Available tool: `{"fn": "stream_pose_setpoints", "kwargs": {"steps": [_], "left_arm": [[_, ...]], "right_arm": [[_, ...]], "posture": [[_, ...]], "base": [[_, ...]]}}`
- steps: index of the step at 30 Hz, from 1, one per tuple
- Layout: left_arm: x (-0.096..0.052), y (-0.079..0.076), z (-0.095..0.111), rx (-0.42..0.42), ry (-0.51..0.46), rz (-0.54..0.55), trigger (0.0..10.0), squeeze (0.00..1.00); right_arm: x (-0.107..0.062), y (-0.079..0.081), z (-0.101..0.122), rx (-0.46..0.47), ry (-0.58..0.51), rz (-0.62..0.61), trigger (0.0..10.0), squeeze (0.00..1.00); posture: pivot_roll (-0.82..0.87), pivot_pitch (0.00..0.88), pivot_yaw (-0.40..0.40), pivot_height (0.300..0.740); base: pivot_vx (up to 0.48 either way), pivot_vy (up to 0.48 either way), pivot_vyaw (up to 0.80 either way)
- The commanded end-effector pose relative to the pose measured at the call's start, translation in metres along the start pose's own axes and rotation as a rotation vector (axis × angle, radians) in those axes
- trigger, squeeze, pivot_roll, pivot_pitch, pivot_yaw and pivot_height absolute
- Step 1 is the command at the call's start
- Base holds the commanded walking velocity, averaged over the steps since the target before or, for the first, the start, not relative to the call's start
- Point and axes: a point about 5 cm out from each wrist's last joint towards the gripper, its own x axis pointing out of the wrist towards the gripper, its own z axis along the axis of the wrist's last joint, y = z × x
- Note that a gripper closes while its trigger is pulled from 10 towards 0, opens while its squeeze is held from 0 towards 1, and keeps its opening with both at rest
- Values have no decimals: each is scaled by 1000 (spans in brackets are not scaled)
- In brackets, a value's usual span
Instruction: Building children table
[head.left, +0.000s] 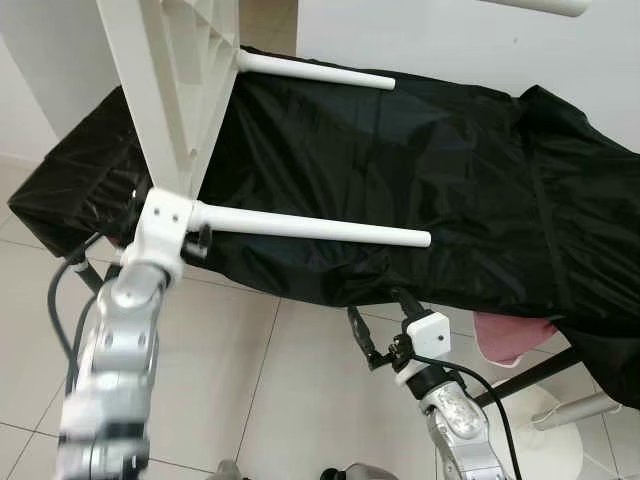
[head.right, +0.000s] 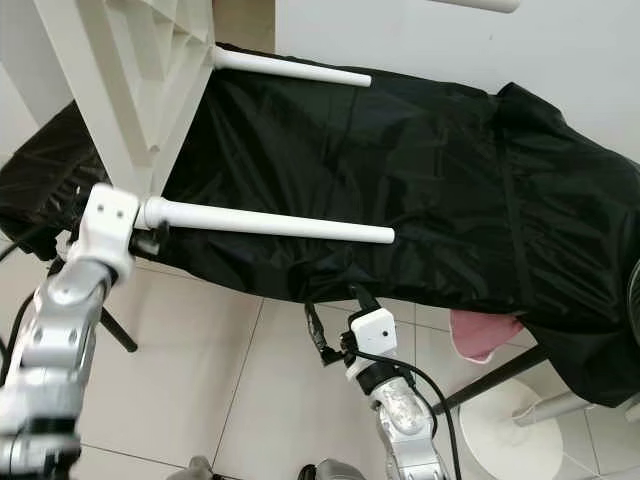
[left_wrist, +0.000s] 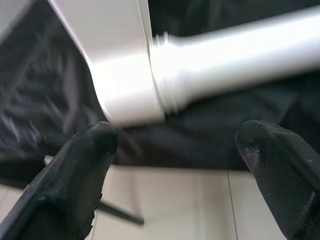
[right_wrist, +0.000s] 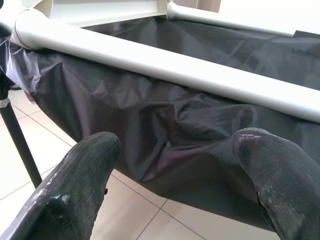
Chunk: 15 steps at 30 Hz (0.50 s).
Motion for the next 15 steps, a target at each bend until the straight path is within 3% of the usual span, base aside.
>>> {"fn": "stream_pose_setpoints", "kwargs": {"steps": [1, 9, 15], "left_arm": [[-5, -6, 6, -4, -10, -44, 10000, 0], [-8, -20, 2, -28, 20, -129, 10000, 0], [5, -23, 9, -7, 1, -160, 10000, 0]], "right_arm": [[-5, -4, -6, 5, 33, -6, 10000, 0], [-5, -9, -6, -5, 37, -4, 10000, 0], [-5, -12, -5, -13, 35, -9, 10000, 0]], "posture": [[35, 4, -86, 740], [30, 0, -93, 740], [16, 10, -87, 740]], "base": [[0, 0, 0], [0, 0, 0], [0, 0, 0]]}}
